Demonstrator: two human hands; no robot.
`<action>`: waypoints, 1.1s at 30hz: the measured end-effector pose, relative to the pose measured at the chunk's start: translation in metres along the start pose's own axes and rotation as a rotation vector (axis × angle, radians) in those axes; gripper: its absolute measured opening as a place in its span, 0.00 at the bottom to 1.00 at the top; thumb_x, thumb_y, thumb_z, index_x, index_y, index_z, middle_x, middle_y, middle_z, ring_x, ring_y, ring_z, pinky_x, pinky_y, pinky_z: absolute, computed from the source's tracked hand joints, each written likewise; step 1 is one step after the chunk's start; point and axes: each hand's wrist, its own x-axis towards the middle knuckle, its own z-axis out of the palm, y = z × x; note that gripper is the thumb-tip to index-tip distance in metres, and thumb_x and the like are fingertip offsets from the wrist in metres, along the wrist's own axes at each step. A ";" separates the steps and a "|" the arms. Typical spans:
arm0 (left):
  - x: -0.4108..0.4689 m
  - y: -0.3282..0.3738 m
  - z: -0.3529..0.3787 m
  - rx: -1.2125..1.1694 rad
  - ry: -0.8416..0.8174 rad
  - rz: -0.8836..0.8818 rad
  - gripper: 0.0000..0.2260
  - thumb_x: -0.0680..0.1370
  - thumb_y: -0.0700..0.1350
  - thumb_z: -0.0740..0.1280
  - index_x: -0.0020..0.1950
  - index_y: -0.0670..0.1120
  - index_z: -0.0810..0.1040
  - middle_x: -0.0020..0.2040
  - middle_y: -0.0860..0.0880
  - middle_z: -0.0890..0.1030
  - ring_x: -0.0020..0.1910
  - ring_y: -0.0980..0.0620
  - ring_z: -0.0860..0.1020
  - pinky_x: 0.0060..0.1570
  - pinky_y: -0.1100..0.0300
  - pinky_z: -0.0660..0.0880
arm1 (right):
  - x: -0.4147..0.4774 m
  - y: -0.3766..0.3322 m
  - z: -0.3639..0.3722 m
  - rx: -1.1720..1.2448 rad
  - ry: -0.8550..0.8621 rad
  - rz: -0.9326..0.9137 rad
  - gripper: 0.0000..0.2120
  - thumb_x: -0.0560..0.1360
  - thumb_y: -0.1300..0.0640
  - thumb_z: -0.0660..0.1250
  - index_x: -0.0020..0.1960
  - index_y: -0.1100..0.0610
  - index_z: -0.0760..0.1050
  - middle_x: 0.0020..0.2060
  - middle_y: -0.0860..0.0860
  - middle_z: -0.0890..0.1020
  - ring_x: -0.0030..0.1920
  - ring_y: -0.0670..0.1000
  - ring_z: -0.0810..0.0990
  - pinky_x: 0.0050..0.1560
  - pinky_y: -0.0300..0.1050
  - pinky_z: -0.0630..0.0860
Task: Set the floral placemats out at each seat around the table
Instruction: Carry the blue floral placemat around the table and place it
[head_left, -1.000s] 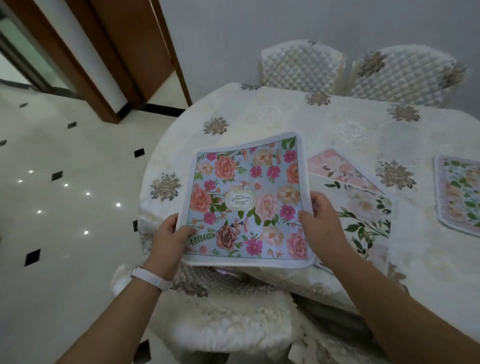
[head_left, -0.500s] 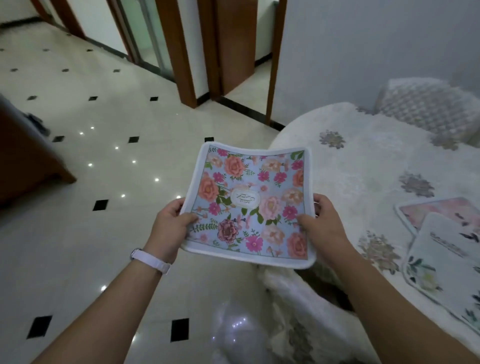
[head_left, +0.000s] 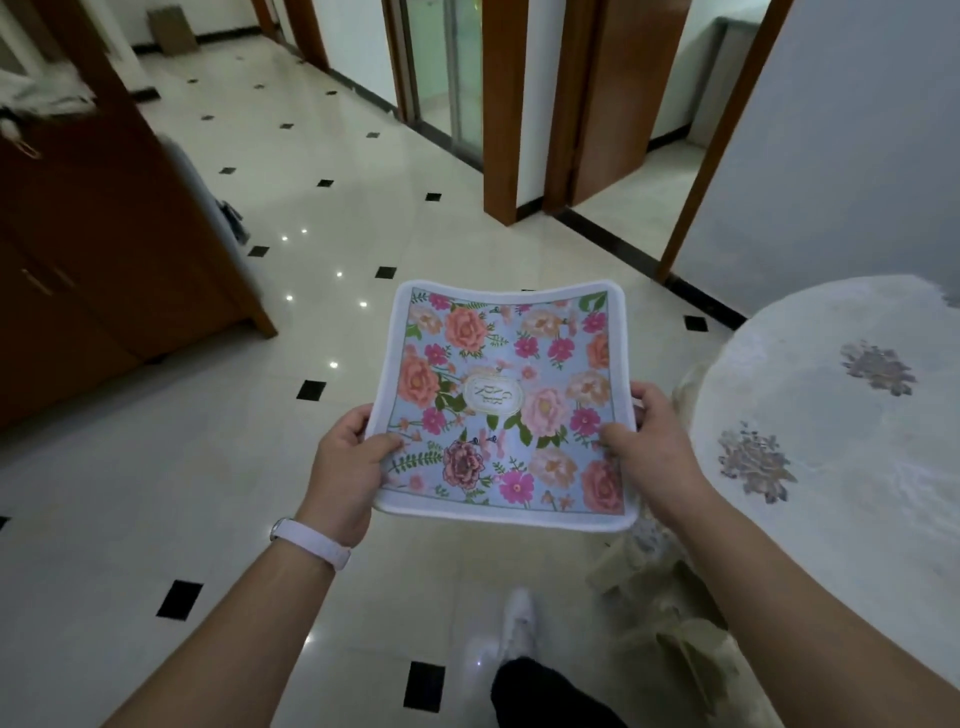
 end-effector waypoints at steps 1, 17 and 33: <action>0.016 0.002 -0.001 0.000 0.001 -0.007 0.10 0.75 0.31 0.65 0.50 0.44 0.79 0.46 0.43 0.84 0.42 0.44 0.84 0.35 0.52 0.81 | 0.016 0.000 0.008 -0.012 -0.004 0.004 0.16 0.75 0.60 0.66 0.60 0.47 0.68 0.49 0.48 0.82 0.42 0.50 0.85 0.42 0.52 0.83; 0.275 0.093 0.067 -0.067 -0.062 -0.093 0.10 0.75 0.30 0.63 0.51 0.42 0.78 0.48 0.38 0.83 0.45 0.38 0.83 0.42 0.41 0.81 | 0.264 -0.082 0.044 0.036 0.096 0.020 0.16 0.74 0.62 0.65 0.58 0.48 0.69 0.48 0.48 0.81 0.42 0.48 0.85 0.39 0.46 0.83; 0.551 0.154 0.150 -0.027 -0.449 -0.137 0.11 0.74 0.31 0.64 0.51 0.44 0.77 0.50 0.38 0.83 0.45 0.38 0.82 0.43 0.39 0.79 | 0.439 -0.160 0.082 0.009 0.456 0.030 0.16 0.75 0.62 0.64 0.59 0.48 0.69 0.47 0.46 0.82 0.39 0.42 0.84 0.32 0.36 0.79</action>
